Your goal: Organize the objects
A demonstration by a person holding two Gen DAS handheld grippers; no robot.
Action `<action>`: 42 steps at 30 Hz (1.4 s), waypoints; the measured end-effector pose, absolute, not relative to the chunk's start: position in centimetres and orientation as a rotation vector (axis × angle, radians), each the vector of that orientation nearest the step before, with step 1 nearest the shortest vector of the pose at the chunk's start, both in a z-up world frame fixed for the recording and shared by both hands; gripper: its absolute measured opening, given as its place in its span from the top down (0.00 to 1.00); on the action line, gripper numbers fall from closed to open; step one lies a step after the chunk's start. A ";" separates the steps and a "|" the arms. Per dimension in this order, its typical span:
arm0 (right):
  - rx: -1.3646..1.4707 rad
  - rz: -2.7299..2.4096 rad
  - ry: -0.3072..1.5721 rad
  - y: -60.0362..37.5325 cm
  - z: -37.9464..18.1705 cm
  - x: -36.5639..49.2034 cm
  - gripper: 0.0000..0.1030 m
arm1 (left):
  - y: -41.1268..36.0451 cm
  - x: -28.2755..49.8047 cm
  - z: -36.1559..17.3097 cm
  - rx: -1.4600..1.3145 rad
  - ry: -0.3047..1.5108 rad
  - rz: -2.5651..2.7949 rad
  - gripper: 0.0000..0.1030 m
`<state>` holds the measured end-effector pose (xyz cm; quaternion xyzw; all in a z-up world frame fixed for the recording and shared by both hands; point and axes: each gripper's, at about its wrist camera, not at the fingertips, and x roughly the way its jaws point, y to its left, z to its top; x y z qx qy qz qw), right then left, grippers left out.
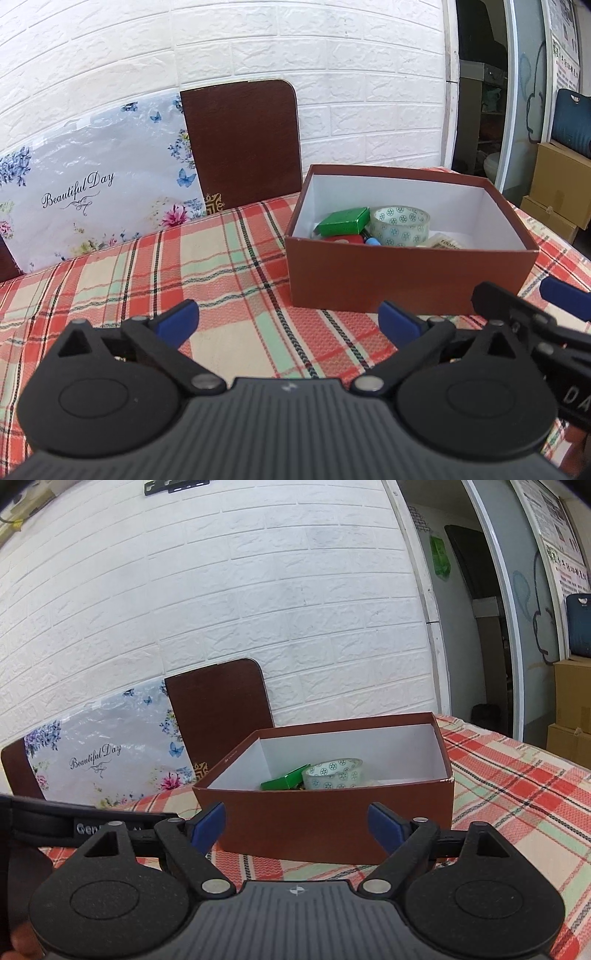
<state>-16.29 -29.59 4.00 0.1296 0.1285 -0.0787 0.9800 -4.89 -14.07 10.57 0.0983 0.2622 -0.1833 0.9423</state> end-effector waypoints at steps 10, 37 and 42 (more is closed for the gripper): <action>0.305 -0.160 0.249 -28.8 4.9 -18.1 0.13 | -13.9 -6.1 9.3 0.235 0.589 -0.339 0.00; 0.312 -0.179 0.261 -27.7 4.9 -19.0 0.12 | -13.0 -7.7 9.0 0.264 0.622 -0.270 0.00; 0.313 -0.180 0.262 -27.8 4.9 -19.0 0.12 | -12.8 -7.7 9.2 0.254 0.640 -0.264 0.00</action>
